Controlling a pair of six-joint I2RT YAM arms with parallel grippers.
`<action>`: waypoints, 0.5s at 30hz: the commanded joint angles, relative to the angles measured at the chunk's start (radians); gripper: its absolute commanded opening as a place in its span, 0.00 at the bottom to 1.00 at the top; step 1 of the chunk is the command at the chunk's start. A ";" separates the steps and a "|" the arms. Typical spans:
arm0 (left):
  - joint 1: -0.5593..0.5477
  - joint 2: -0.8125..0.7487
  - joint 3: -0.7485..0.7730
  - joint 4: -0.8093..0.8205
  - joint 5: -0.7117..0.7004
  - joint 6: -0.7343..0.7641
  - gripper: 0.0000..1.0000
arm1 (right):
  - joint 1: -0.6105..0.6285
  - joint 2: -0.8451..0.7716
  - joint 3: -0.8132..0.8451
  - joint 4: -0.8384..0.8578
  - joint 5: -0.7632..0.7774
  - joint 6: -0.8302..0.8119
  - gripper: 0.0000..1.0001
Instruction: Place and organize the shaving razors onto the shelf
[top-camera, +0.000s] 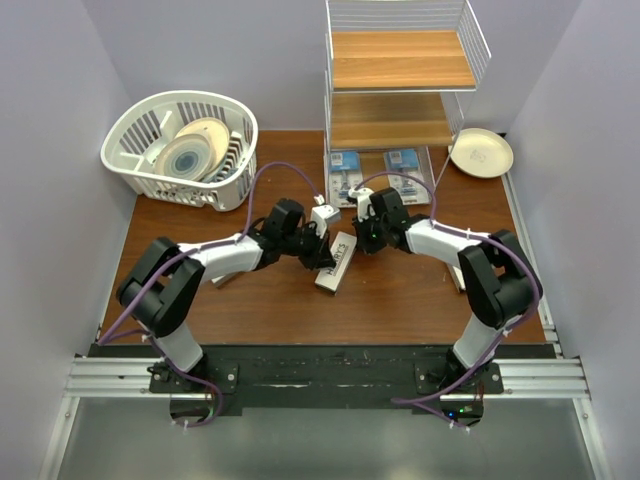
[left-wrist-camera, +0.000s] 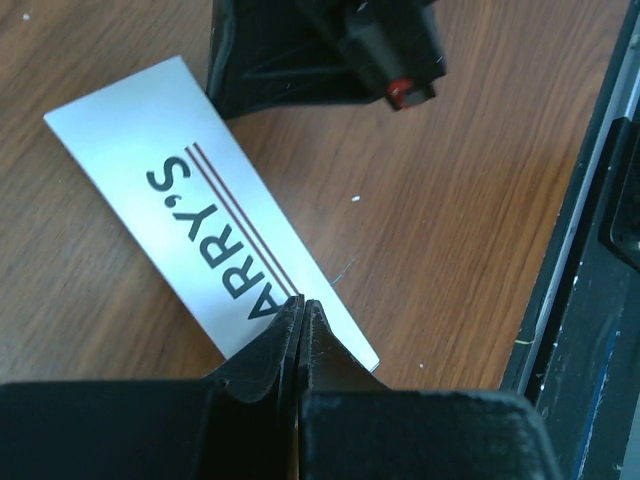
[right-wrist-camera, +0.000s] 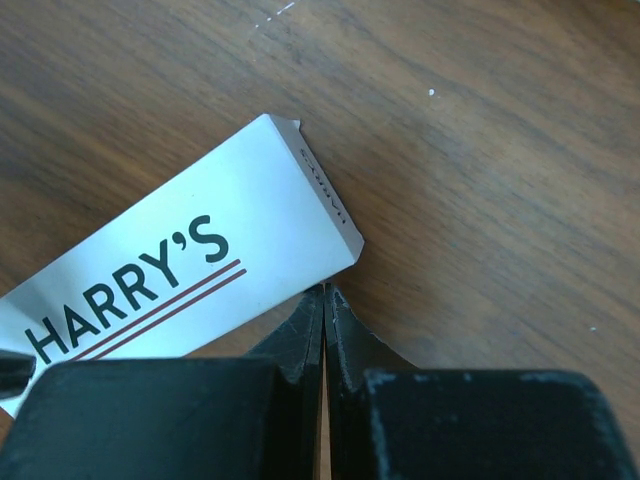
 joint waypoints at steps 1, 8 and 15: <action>-0.005 0.017 0.050 0.049 0.041 -0.020 0.00 | 0.008 0.016 0.059 0.041 -0.001 0.035 0.00; 0.044 -0.128 0.070 -0.122 -0.115 0.026 0.00 | 0.010 0.071 0.122 0.026 0.011 0.032 0.00; 0.159 -0.145 -0.143 -0.059 -0.165 -0.118 0.00 | 0.014 0.108 0.159 0.013 0.008 0.039 0.00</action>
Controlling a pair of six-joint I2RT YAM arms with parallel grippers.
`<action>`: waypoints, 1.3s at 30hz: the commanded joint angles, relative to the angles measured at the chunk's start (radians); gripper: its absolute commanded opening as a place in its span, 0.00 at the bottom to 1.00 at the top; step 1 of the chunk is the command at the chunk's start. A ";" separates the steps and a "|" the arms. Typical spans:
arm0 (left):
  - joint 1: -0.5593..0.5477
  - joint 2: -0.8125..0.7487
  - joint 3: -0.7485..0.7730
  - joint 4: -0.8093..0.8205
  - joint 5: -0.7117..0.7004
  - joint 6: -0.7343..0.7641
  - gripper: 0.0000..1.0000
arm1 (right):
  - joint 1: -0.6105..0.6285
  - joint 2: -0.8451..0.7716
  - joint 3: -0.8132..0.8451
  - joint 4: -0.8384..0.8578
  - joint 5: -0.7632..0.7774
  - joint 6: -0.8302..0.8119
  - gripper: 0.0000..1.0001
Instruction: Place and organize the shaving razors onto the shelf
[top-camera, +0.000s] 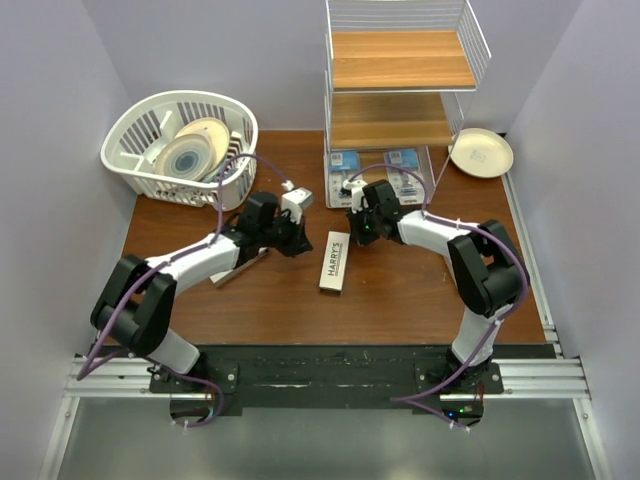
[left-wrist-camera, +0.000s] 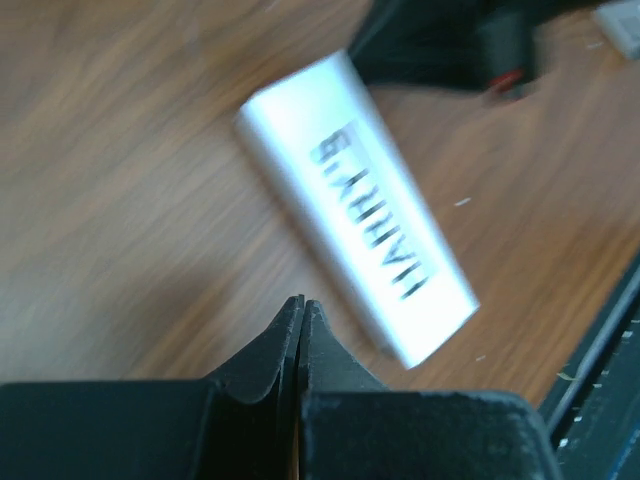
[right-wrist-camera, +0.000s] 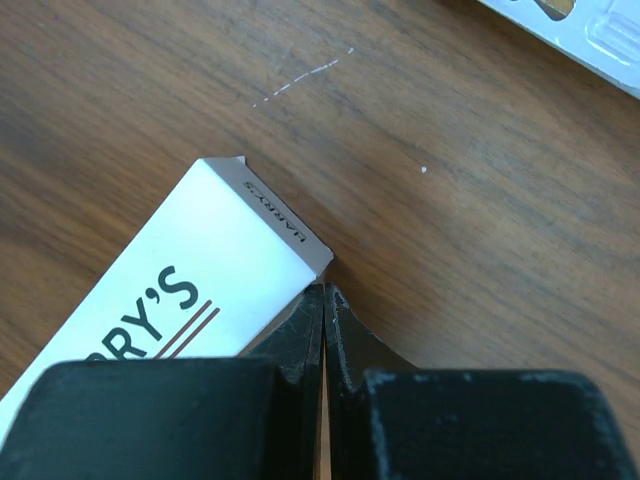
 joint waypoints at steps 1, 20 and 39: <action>0.051 0.012 -0.120 0.049 0.022 -0.074 0.00 | 0.008 0.015 0.056 0.013 0.000 0.020 0.00; -0.065 0.152 0.008 0.135 0.151 -0.059 0.00 | 0.028 0.013 0.078 -0.013 0.124 0.009 0.11; 0.225 -0.163 -0.149 0.062 -0.044 -0.108 0.73 | 0.204 -0.304 -0.048 -0.274 0.212 0.193 0.99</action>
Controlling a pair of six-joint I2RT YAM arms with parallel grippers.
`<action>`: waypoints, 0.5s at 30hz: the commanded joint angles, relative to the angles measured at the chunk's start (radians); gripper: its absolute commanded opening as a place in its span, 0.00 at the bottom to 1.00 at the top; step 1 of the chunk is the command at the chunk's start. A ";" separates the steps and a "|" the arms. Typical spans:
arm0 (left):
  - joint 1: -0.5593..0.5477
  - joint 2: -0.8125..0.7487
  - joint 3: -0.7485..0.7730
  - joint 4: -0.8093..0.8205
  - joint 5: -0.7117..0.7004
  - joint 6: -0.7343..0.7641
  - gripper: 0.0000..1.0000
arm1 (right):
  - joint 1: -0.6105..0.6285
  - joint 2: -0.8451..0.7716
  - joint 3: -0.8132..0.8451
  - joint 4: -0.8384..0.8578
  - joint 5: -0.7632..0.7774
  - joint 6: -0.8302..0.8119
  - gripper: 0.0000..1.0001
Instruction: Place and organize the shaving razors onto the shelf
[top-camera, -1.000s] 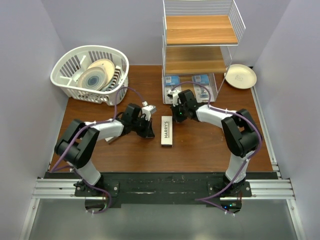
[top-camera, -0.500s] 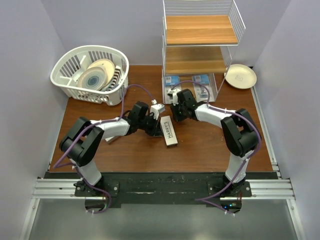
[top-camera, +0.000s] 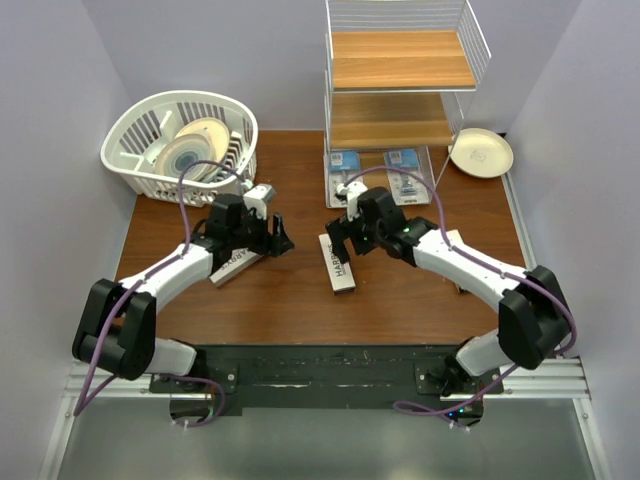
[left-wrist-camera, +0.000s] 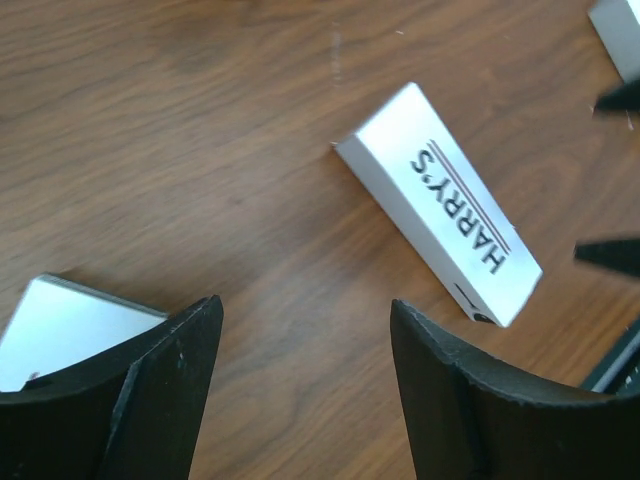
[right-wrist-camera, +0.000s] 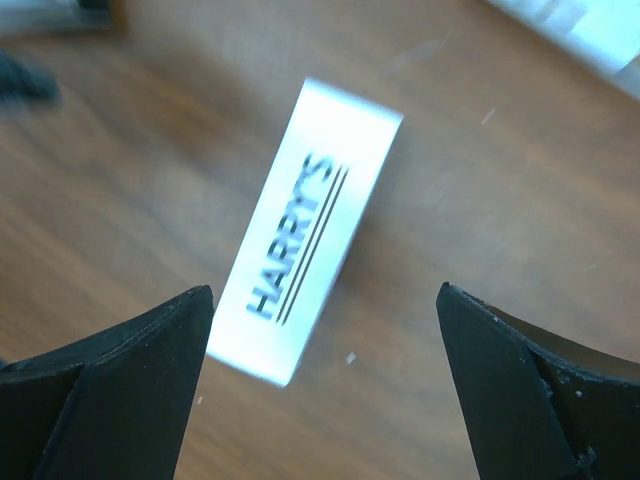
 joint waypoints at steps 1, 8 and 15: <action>0.052 -0.004 -0.004 0.066 -0.041 -0.033 0.74 | 0.045 0.063 0.017 -0.103 0.060 0.138 0.99; 0.130 -0.027 -0.035 0.094 -0.038 -0.025 0.74 | 0.120 0.158 0.096 -0.136 0.076 0.247 0.99; 0.201 -0.076 -0.096 0.120 -0.003 -0.044 0.73 | 0.145 0.231 0.133 -0.211 0.137 0.313 0.99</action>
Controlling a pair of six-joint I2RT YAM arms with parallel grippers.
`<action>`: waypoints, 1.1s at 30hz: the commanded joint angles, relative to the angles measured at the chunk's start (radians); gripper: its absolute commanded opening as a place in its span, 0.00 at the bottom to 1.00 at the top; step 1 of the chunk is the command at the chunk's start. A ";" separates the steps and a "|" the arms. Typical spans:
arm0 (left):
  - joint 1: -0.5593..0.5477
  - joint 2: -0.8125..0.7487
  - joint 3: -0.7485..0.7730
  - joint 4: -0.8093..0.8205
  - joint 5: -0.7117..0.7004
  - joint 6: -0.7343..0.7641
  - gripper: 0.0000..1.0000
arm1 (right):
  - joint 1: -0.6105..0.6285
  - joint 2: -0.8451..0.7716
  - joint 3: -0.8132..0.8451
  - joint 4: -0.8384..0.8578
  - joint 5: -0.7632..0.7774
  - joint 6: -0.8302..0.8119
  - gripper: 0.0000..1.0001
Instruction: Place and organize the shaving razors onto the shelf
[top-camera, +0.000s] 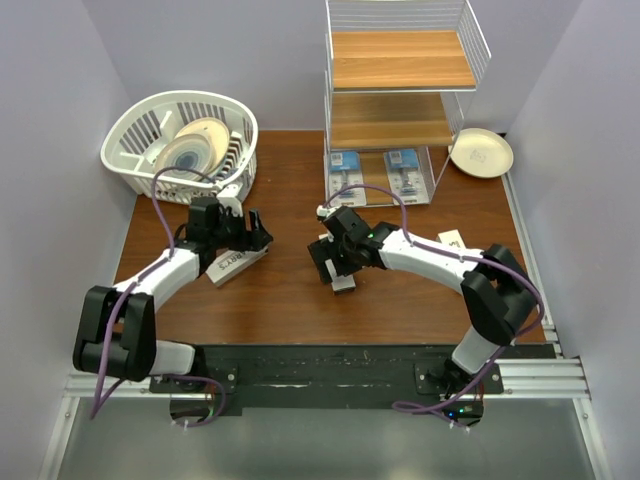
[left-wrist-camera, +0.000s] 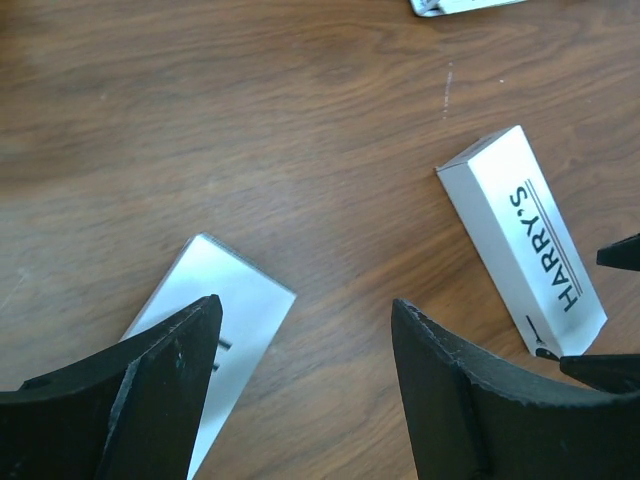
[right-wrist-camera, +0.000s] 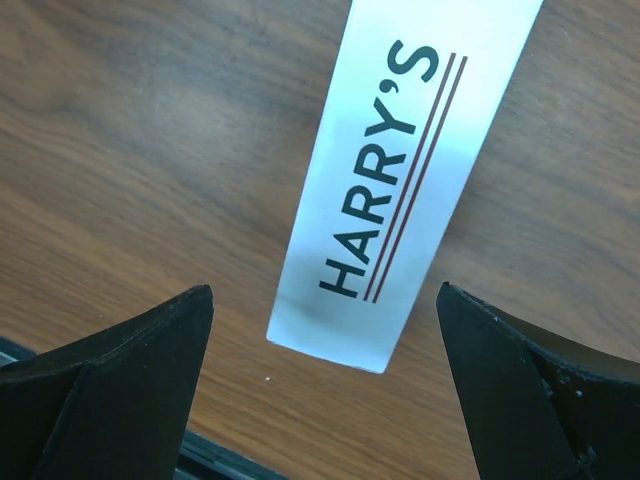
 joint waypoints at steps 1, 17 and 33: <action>0.033 -0.055 -0.030 0.064 0.029 -0.020 0.74 | -0.002 0.050 0.059 -0.052 0.051 0.075 0.99; 0.048 -0.036 -0.052 0.120 0.062 -0.043 0.72 | -0.002 0.096 0.032 -0.029 0.048 0.073 0.68; 0.048 0.037 0.000 0.145 0.085 -0.061 0.72 | -0.138 -0.189 0.162 -0.177 0.118 -0.262 0.53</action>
